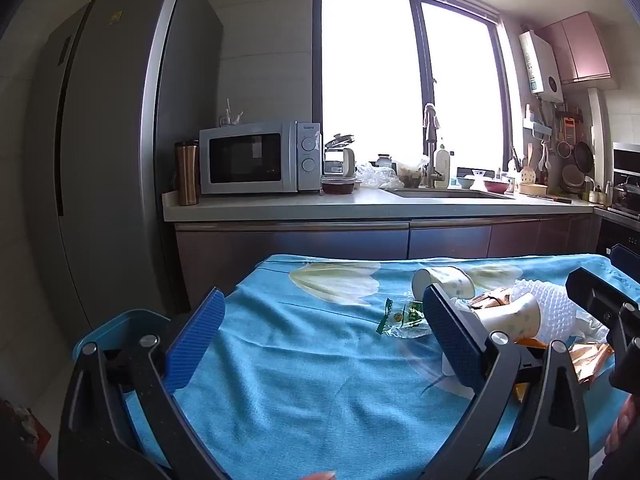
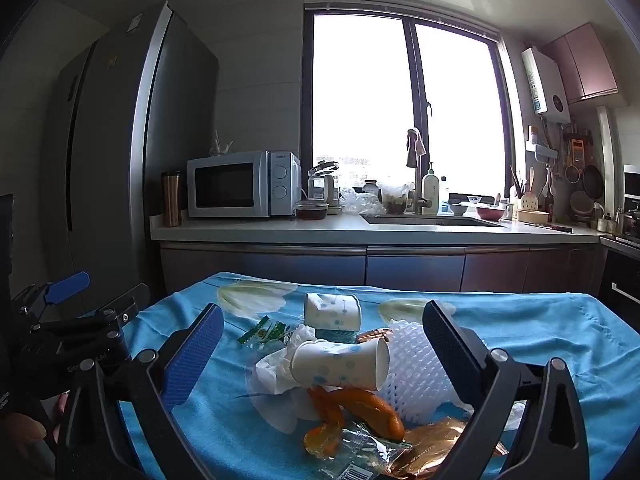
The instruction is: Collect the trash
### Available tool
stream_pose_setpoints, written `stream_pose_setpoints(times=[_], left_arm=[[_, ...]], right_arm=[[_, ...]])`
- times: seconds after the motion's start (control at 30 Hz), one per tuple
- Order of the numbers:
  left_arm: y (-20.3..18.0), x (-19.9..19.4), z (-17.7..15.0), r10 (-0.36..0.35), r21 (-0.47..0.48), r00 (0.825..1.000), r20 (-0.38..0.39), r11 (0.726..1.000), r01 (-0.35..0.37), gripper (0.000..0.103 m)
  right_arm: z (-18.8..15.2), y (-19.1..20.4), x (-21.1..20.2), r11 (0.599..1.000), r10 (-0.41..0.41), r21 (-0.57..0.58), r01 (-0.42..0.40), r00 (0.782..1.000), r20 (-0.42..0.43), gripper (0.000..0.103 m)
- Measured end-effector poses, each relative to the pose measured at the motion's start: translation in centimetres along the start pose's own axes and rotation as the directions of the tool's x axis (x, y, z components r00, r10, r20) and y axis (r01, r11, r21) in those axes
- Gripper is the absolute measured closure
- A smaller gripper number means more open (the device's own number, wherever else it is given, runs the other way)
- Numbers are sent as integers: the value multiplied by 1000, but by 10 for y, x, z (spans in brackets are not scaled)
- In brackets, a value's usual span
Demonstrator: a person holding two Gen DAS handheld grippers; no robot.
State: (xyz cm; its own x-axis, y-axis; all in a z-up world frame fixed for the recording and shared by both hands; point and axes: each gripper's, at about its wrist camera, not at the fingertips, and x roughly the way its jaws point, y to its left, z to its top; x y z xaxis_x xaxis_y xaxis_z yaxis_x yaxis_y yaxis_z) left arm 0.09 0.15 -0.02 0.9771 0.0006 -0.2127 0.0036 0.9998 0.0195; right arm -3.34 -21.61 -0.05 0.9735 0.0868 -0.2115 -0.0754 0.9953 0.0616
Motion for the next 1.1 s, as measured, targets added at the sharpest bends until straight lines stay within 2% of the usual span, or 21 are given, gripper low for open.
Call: stream_pose_setpoints(times=[0.3, 0.5, 1.1], left_arm=[[6, 8, 1, -3, -7, 1000, -2, 1000, 3, 6], [-10, 2, -2, -1, 0, 1000, -2, 1000, 1, 6], [-14, 1, -1, -2, 1, 1000, -3, 1000, 2, 6]], right_arm=[[0, -1, -1, 1000, 0, -4, 0, 1000, 0, 7], [2, 1, 1, 1000, -2, -2, 2, 1000, -2, 7], [-1, -3, 1, 1000, 0, 1, 0, 1000, -3, 7]])
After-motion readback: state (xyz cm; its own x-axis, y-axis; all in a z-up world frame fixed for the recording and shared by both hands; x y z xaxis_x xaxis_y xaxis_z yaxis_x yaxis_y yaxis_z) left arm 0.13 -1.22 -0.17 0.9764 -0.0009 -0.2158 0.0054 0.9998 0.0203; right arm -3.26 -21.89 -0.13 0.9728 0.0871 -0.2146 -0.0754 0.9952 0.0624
